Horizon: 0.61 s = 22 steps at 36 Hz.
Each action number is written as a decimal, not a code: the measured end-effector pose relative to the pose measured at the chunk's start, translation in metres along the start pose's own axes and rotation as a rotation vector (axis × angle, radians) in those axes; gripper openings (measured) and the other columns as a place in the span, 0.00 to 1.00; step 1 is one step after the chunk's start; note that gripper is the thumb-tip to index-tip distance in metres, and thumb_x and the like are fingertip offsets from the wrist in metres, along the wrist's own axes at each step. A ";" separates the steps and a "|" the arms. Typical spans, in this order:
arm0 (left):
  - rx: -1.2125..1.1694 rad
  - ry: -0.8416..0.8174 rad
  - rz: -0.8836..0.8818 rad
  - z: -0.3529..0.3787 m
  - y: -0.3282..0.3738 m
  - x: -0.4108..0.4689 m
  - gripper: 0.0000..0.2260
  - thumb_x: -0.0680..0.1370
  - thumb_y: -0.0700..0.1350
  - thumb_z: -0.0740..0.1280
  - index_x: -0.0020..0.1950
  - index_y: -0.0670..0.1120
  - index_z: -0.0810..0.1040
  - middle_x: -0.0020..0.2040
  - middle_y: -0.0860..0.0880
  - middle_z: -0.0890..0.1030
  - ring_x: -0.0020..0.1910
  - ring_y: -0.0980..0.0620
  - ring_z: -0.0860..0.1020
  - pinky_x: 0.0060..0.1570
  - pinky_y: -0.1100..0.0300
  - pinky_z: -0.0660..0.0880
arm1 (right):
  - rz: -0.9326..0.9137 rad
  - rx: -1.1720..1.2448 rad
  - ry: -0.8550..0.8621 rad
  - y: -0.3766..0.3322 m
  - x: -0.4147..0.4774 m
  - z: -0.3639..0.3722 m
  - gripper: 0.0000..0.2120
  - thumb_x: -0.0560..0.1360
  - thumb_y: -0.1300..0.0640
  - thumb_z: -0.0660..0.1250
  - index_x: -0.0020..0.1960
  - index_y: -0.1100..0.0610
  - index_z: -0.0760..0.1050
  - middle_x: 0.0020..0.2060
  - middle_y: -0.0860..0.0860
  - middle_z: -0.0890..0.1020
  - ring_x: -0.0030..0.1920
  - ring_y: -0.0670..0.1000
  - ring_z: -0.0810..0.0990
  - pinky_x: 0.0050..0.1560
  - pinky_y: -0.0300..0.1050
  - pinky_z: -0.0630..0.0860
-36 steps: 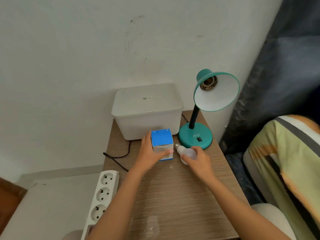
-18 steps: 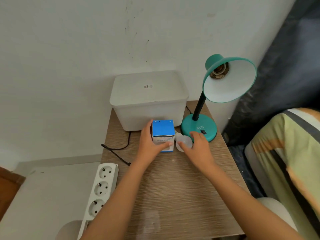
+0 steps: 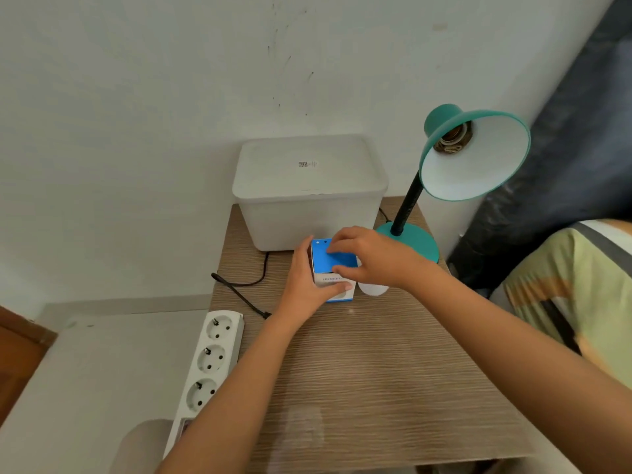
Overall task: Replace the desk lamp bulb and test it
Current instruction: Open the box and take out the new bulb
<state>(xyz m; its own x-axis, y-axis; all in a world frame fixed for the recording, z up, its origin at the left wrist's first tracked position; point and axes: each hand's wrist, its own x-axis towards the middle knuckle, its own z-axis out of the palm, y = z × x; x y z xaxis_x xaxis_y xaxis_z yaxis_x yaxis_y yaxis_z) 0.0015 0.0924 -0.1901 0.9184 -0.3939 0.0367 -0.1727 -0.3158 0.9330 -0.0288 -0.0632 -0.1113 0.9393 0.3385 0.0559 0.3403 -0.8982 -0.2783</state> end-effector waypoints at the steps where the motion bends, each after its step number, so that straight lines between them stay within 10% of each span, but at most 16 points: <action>1: -0.008 -0.015 -0.012 -0.001 0.000 0.000 0.47 0.64 0.46 0.80 0.75 0.49 0.55 0.67 0.50 0.68 0.61 0.54 0.72 0.57 0.61 0.74 | -0.012 -0.020 -0.021 0.000 0.001 -0.002 0.19 0.75 0.50 0.63 0.64 0.55 0.73 0.64 0.52 0.74 0.62 0.51 0.73 0.59 0.49 0.74; 14: -0.051 -0.078 -0.018 -0.002 -0.002 -0.001 0.47 0.66 0.44 0.78 0.76 0.51 0.50 0.68 0.49 0.68 0.62 0.54 0.73 0.59 0.55 0.76 | -0.098 -0.127 -0.113 0.003 0.008 -0.011 0.21 0.76 0.51 0.63 0.67 0.56 0.71 0.65 0.54 0.73 0.62 0.53 0.73 0.61 0.48 0.72; 19: -0.030 -0.066 0.028 -0.002 -0.003 -0.005 0.46 0.67 0.46 0.78 0.76 0.49 0.52 0.69 0.51 0.67 0.65 0.56 0.69 0.63 0.58 0.71 | -0.153 -0.046 0.100 0.003 -0.003 -0.002 0.17 0.77 0.51 0.60 0.59 0.59 0.77 0.52 0.57 0.83 0.50 0.55 0.81 0.49 0.52 0.79; 22: -0.035 -0.060 0.064 -0.002 -0.002 -0.009 0.43 0.65 0.47 0.79 0.73 0.54 0.58 0.66 0.56 0.70 0.64 0.60 0.70 0.63 0.57 0.72 | -0.009 0.198 0.304 0.001 0.002 -0.006 0.14 0.78 0.53 0.61 0.57 0.59 0.79 0.49 0.53 0.85 0.46 0.45 0.80 0.47 0.35 0.77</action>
<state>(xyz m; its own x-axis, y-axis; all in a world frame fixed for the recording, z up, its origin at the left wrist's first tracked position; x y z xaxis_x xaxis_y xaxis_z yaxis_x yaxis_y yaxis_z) -0.0052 0.0986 -0.1919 0.8826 -0.4638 0.0762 -0.2169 -0.2581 0.9415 -0.0267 -0.0651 -0.1057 0.9164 0.2208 0.3337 0.3617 -0.8137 -0.4550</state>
